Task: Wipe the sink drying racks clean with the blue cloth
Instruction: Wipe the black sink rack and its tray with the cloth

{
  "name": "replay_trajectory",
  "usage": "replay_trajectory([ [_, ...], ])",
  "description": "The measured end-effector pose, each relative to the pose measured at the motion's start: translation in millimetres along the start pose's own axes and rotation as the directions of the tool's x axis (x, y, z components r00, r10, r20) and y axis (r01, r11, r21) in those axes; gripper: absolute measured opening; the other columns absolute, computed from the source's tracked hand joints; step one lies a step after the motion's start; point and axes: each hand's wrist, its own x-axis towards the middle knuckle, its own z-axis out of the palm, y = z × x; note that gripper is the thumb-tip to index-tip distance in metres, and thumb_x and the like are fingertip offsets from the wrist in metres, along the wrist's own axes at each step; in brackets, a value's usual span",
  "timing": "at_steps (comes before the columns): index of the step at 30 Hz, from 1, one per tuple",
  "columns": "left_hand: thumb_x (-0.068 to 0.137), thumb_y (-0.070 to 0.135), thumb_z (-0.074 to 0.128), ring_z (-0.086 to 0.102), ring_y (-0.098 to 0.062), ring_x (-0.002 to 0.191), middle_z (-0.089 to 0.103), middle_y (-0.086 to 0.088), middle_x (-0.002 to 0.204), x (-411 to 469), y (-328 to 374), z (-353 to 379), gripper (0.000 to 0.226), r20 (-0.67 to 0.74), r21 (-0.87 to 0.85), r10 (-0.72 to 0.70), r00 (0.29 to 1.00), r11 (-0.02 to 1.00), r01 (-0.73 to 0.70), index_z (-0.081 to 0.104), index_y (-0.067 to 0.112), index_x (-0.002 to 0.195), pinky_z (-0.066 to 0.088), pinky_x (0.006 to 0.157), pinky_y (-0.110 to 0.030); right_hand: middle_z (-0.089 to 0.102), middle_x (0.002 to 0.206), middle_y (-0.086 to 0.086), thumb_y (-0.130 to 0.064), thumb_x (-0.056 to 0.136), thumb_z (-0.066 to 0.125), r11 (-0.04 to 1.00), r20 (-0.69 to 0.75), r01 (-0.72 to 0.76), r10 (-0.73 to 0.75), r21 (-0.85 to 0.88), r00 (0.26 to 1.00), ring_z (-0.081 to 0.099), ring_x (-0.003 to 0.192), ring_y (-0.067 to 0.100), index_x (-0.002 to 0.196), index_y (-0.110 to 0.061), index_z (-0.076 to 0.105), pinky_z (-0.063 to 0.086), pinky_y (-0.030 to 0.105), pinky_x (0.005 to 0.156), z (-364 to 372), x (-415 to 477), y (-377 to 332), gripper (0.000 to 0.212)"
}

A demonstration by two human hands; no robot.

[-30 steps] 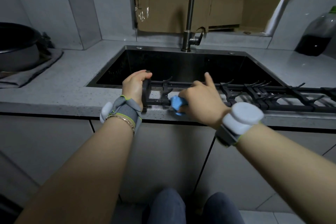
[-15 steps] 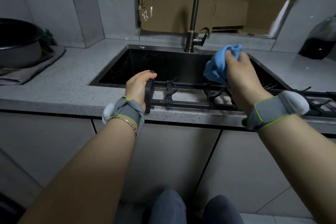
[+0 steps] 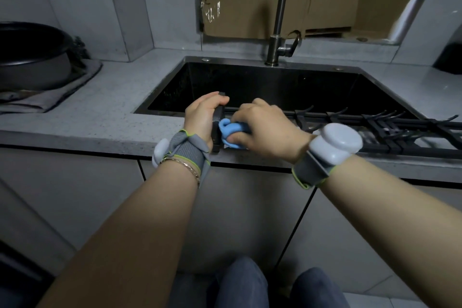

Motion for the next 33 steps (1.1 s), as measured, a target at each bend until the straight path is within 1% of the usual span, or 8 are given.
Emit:
replay_trajectory([
  [8, 0.051, 0.017, 0.070, 0.060, -0.023, 0.088, 0.065, -0.006, 0.082, 0, 0, 0, 0.035, -0.009, 0.020, -0.008, 1.000, 1.000, 0.009, 0.070, 0.013, 0.086, 0.049, 0.088, -0.038, 0.060, 0.110, 0.002, -0.011, 0.080, 0.062, 0.987, 0.023, 0.007, -0.011, 0.158, 1.000, 0.047, 0.104, 0.024, 0.106, -0.017, 0.067, 0.040, 0.041, 0.092, -12, -13, 8, 0.027],
  [10, 0.052, 0.018, 0.070, 0.059, -0.022, 0.088, 0.065, -0.005, 0.081, -1, 1, 1, 0.033, -0.013, 0.025, 0.001, 1.000, 1.000, -0.001, 0.070, 0.014, 0.084, 0.049, 0.088, -0.037, 0.058, 0.112, 0.000, -0.018, 0.083, 0.059, 0.999, 0.010, 0.032, -0.032, 0.026, 0.999, 0.045, 0.104, 0.023, 0.108, -0.020, 0.066, 0.039, 0.037, 0.089, -11, -12, 4, 0.026],
  [14, 0.074, 0.002, 0.067, 0.056, -0.014, 0.070, 0.061, -0.003, 0.073, -2, 2, 2, 0.021, -0.035, -0.015, -0.003, 0.999, 1.000, 0.003, 0.067, 0.005, 0.095, 0.047, 0.065, -0.022, 0.056, 0.106, -0.003, -0.033, 0.087, 0.052, 0.978, -0.111, -0.024, 0.001, -0.207, 0.994, 0.043, 0.106, 0.021, 0.102, -0.020, 0.063, 0.026, 0.033, 0.078, 4, -1, -23, 0.022],
  [17, 0.078, -0.001, 0.064, 0.055, -0.013, 0.067, 0.059, -0.003, 0.072, -3, 2, 2, 0.020, -0.042, -0.019, -0.014, 0.999, 1.000, 0.013, 0.066, 0.005, 0.097, 0.046, 0.061, -0.021, 0.056, 0.101, -0.003, -0.030, 0.087, 0.052, 0.989, -0.164, -0.082, 0.062, -0.119, 0.984, 0.042, 0.105, 0.021, 0.096, -0.019, 0.063, 0.023, 0.033, 0.077, 14, -1, -29, 0.018],
  [22, 0.061, 0.011, 0.072, 0.059, -0.021, 0.083, 0.065, -0.008, 0.081, 0, 2, -1, 0.026, -0.023, 0.012, -0.020, 1.000, 1.000, 0.020, 0.070, 0.011, 0.087, 0.050, 0.082, -0.035, 0.059, 0.108, -0.006, -0.020, 0.086, 0.054, 0.999, -0.024, 0.000, -0.002, -0.052, 1.000, 0.043, 0.107, 0.018, 0.105, -0.023, 0.065, 0.028, 0.033, 0.090, -4, -10, -10, 0.022],
  [29, 0.078, 0.000, 0.063, 0.055, -0.017, 0.077, 0.061, -0.005, 0.078, -2, 1, 3, 0.021, -0.044, 0.000, 0.001, 0.999, 1.000, -0.001, 0.067, 0.005, 0.097, 0.045, 0.071, -0.026, 0.054, 0.097, -0.003, -0.034, 0.088, 0.053, 0.990, -0.128, -0.080, 0.066, -0.113, 0.990, 0.040, 0.101, 0.020, 0.098, -0.017, 0.061, 0.024, 0.032, 0.076, 12, -2, -21, 0.021],
  [31, 0.078, -0.001, 0.063, 0.055, -0.015, 0.072, 0.061, -0.003, 0.074, -2, 2, 2, 0.018, -0.041, 0.005, 0.001, 0.999, 1.000, 0.000, 0.067, 0.006, 0.094, 0.045, 0.068, -0.025, 0.053, 0.088, -0.003, -0.029, 0.087, 0.056, 0.997, -0.114, -0.070, 0.072, 0.019, 0.991, 0.043, 0.095, 0.018, 0.093, -0.015, 0.063, 0.030, 0.031, 0.076, 12, -3, -17, 0.017],
  [33, 0.074, 0.001, 0.066, 0.058, -0.014, 0.070, 0.064, -0.002, 0.070, -1, 2, 1, 0.016, -0.024, -0.003, 0.005, 1.000, 1.000, -0.005, 0.067, 0.008, 0.088, 0.047, 0.070, -0.026, 0.056, 0.073, -0.001, -0.016, 0.086, 0.059, 0.884, -0.156, -0.120, 0.211, 0.452, 0.965, 0.053, 0.075, 0.008, 0.082, -0.013, 0.065, 0.041, 0.025, 0.068, 4, -3, -9, 0.008],
])
